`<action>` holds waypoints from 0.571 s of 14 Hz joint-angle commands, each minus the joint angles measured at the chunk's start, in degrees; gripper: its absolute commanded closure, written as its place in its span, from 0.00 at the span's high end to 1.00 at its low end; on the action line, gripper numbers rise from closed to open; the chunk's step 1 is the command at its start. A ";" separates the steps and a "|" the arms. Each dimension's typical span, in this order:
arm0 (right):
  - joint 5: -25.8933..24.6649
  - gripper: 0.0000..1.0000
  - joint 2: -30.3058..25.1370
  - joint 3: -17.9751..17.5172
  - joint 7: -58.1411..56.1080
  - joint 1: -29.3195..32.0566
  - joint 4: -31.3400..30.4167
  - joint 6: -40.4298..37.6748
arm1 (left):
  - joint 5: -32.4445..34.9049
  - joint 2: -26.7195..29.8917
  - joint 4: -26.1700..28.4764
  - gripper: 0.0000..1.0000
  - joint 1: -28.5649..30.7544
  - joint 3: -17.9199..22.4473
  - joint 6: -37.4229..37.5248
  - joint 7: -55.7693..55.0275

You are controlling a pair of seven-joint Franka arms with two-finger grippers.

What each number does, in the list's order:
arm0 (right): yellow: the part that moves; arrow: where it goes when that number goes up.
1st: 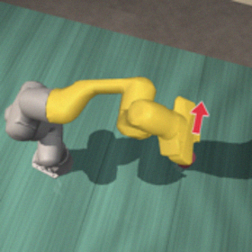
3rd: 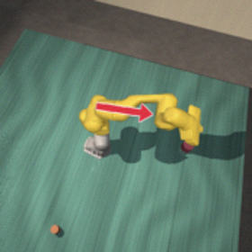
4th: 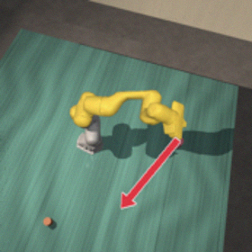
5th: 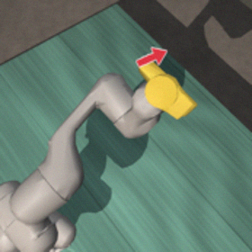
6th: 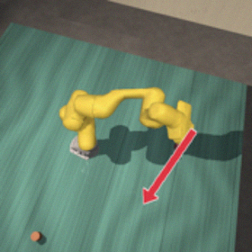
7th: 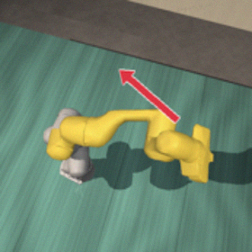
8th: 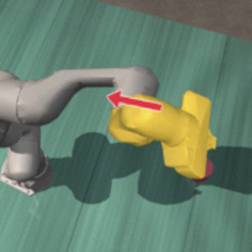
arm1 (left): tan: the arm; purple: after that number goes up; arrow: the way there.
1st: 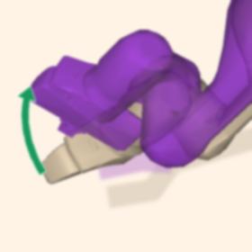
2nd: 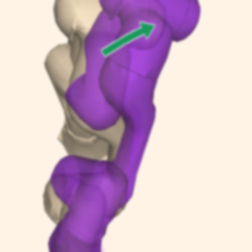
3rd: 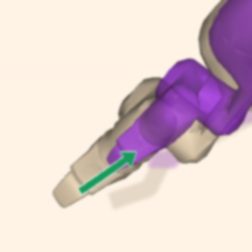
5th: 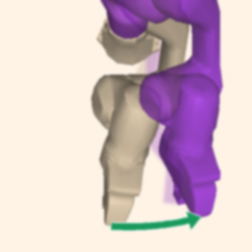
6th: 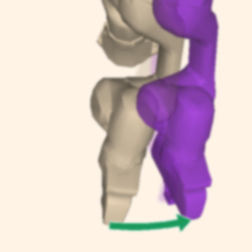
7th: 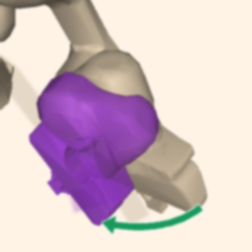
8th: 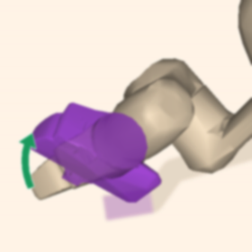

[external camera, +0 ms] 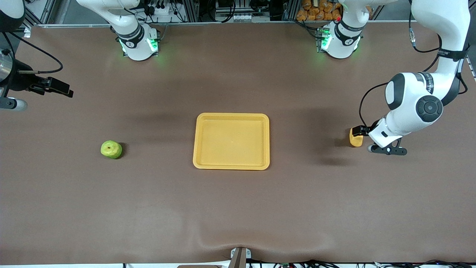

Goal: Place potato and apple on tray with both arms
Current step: 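Move the left gripper down over the yellow potato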

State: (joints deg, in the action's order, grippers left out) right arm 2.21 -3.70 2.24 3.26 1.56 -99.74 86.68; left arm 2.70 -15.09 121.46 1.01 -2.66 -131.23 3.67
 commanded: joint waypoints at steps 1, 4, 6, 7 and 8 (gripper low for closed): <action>-0.54 1.00 -2.19 -0.75 0.17 0.99 -2.12 0.51 | 3.34 -1.52 0.88 1.00 0.40 0.03 -2.80 2.04; -0.45 1.00 -1.93 -0.75 0.17 0.82 -2.21 1.21 | 5.03 -2.31 2.28 1.00 1.63 -0.24 -5.52 2.04; -0.45 1.00 -1.93 -0.84 0.17 0.64 -2.21 1.56 | 4.94 -2.75 3.16 1.00 1.63 -0.32 -6.66 1.78; -0.45 1.00 -1.93 -0.84 0.17 0.64 -2.12 1.65 | 4.94 -2.75 3.95 1.00 1.72 -0.24 -7.46 1.78; -0.45 1.00 -1.93 -0.84 0.17 0.64 -2.21 2.09 | 4.94 -2.84 4.39 1.00 1.72 -0.32 -8.25 1.69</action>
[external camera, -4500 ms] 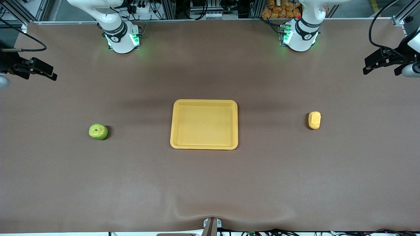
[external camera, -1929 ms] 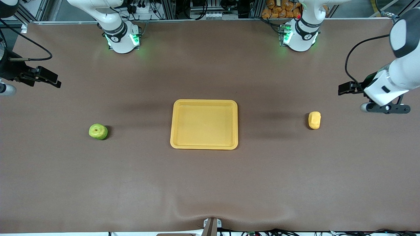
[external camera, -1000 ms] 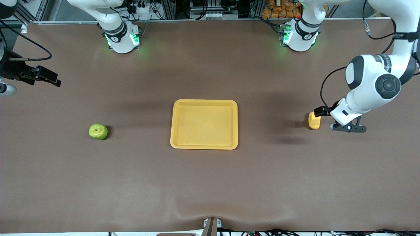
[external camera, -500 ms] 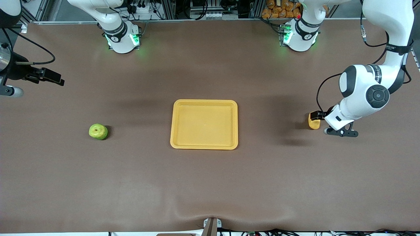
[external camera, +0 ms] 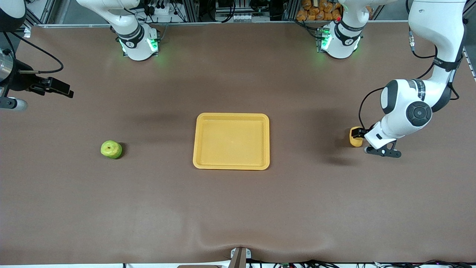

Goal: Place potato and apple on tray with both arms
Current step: 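Close the left gripper on the potato while the right gripper reaches the apple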

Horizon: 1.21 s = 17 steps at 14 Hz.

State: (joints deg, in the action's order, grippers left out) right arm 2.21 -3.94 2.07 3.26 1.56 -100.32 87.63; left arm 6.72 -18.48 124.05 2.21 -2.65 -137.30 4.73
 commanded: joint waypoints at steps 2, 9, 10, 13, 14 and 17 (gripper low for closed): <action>-0.45 1.00 -1.16 -0.67 0.17 0.47 -1.63 2.28 | 0.93 0.28 2.95 1.00 0.43 -0.34 -3.85 0.19; -0.45 1.00 -0.80 -0.76 -0.44 0.56 -9.69 14.46 | 0.93 -0.68 3.92 1.00 0.43 -0.34 -5.70 0.19; -0.45 1.00 -0.89 -0.76 -1.23 0.38 -12.07 18.06 | 1.01 -0.94 3.92 1.00 0.43 -0.34 -5.70 0.19; -0.45 1.00 -1.24 -0.76 -11.47 0.99 -21.02 30.36 | 1.02 -1.47 3.83 1.00 0.43 -0.25 -5.70 0.28; -0.45 1.00 -1.24 -0.58 -17.09 1.60 -24.45 35.54 | 1.02 -1.56 3.83 1.00 0.43 -0.25 -5.70 0.28; -0.45 1.00 1.64 -0.58 -36.58 2.75 -28.52 43.67 | 1.02 -1.91 3.74 0.85 0.34 -0.34 -5.70 0.28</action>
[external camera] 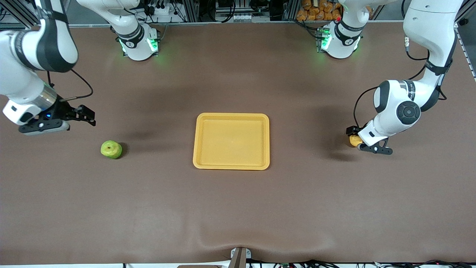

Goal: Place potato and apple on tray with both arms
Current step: 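Close the left gripper on the potato while the right gripper reaches the apple, then close the right gripper on the green apple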

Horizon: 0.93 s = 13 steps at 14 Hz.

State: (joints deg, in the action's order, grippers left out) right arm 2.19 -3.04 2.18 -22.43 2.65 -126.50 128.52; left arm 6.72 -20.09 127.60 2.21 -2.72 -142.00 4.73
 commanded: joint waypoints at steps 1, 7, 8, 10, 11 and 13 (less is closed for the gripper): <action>-0.43 1.00 1.97 -0.68 -19.06 1.91 -2.26 3.66 | 1.01 -0.30 0.20 0.77 0.34 -0.18 -1.00 0.28; -0.52 1.00 10.84 -0.68 -52.23 2.53 -2.35 16.21 | 1.01 -0.74 -0.07 0.29 0.25 -0.18 -1.00 1.07; -0.52 1.00 12.77 -0.68 -56.80 2.36 -2.26 18.58 | 1.01 -0.65 -0.15 0.20 0.16 -0.26 -0.91 1.07; -0.52 1.00 16.73 -0.77 -61.84 2.18 -2.35 22.81 | 1.01 -0.04 -0.51 0.01 0.08 -0.35 -0.38 1.42; -0.52 1.00 18.75 -0.77 -62.64 2.18 -2.35 24.48 | 1.01 0.48 -0.77 0.00 0.08 -0.35 -0.21 1.59; -0.52 1.00 21.74 -0.77 -63.18 2.09 -2.44 25.64 | 1.10 1.36 -1.91 0.00 -0.01 -0.62 1.28 1.25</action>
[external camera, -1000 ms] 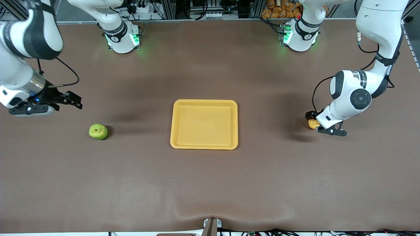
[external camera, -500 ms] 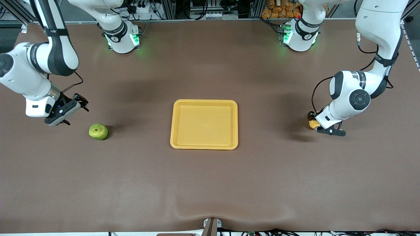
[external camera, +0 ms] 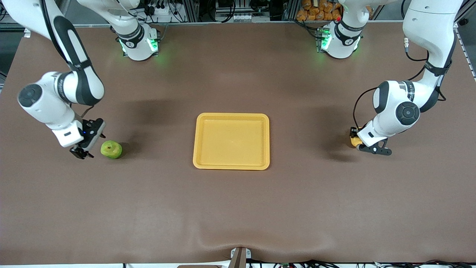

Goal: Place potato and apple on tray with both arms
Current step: 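Close the right gripper on the green apple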

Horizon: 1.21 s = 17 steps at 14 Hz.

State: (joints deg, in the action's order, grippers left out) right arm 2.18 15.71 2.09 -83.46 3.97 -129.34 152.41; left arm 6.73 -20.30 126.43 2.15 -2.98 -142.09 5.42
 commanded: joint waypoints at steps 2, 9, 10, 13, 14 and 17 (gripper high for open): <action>-0.51 1.00 5.90 -0.68 -3.37 0.95 0.40 4.64 | 1.01 2.10 -2.23 0.00 0.14 -0.97 1.82 0.03; -0.51 0.00 12.15 -0.94 -8.56 0.78 0.40 13.61 | -0.39 2.81 -10.65 0.00 -0.30 -4.74 8.92 -1.63; -0.59 0.00 12.15 -0.94 -8.83 0.60 0.40 13.62 | -0.92 2.29 -12.24 0.00 -0.39 -6.06 10.07 -3.73; -0.68 0.00 10.84 -1.03 -12.78 0.69 0.58 13.27 | -1.01 1.32 -15.41 0.00 -0.65 -10.62 10.43 -8.04; -0.68 0.00 9.88 -1.03 -12.70 0.86 0.58 12.92 | -1.01 0.62 -16.38 0.00 -0.83 -12.03 10.52 -10.23; -0.24 0.00 5.67 -1.03 -11.56 1.13 0.84 6.00 | -1.01 -0.53 -18.06 0.00 -4.16 -13.19 10.87 -17.00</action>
State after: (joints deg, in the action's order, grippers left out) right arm 2.12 25.32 1.68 -94.19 3.97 -128.22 162.61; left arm 6.45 -19.25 110.96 -0.20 -15.94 -132.47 -8.31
